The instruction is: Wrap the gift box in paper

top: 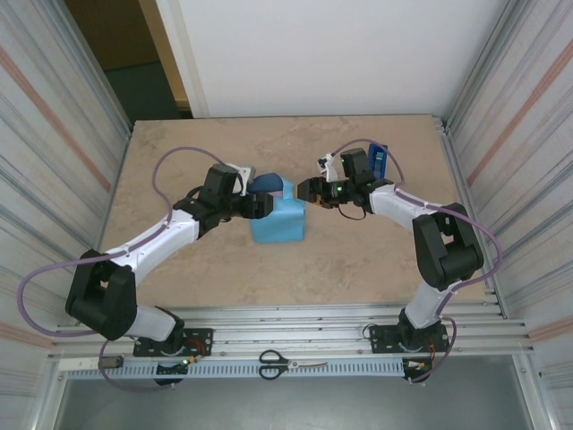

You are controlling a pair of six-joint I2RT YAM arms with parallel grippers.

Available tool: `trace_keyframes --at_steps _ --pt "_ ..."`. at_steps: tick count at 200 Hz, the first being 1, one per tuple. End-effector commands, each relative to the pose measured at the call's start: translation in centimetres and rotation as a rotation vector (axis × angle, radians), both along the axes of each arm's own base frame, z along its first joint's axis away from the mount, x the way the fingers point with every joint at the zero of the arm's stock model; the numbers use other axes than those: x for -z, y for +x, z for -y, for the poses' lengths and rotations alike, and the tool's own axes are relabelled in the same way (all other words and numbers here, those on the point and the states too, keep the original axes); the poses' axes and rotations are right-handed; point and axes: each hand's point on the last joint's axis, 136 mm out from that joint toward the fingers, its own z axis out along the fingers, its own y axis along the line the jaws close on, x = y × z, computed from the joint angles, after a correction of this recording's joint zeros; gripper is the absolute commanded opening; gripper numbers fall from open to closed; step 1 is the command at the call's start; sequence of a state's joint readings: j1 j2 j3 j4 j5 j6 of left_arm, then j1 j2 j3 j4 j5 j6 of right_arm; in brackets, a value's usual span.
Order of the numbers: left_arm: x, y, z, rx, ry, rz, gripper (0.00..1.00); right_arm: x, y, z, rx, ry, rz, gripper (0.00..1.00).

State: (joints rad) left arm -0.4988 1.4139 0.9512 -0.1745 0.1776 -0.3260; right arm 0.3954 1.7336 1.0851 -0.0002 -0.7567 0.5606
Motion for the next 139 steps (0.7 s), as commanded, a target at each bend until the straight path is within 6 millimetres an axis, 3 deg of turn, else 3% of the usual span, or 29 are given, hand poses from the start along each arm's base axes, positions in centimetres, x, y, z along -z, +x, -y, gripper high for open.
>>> trace_keyframes --at_steps 1,58,110,139 --pt "0.4 -0.6 -0.2 0.013 0.008 -0.053 0.79 2.6 -2.0 -0.3 -0.036 -0.068 -0.075 0.59" --pt "-0.1 -0.2 -0.4 0.016 -0.024 -0.057 0.77 -0.1 -3.1 -1.9 -0.038 -0.01 -0.039 0.55" --pt "-0.9 -0.6 -1.2 -0.011 -0.027 -0.049 0.81 1.6 -3.3 -1.5 -0.011 -0.056 -0.065 0.54" --pt "-3.2 -1.1 -2.5 -0.055 -0.032 -0.001 0.88 1.8 -3.7 -1.4 -0.016 -0.064 -0.071 0.54"
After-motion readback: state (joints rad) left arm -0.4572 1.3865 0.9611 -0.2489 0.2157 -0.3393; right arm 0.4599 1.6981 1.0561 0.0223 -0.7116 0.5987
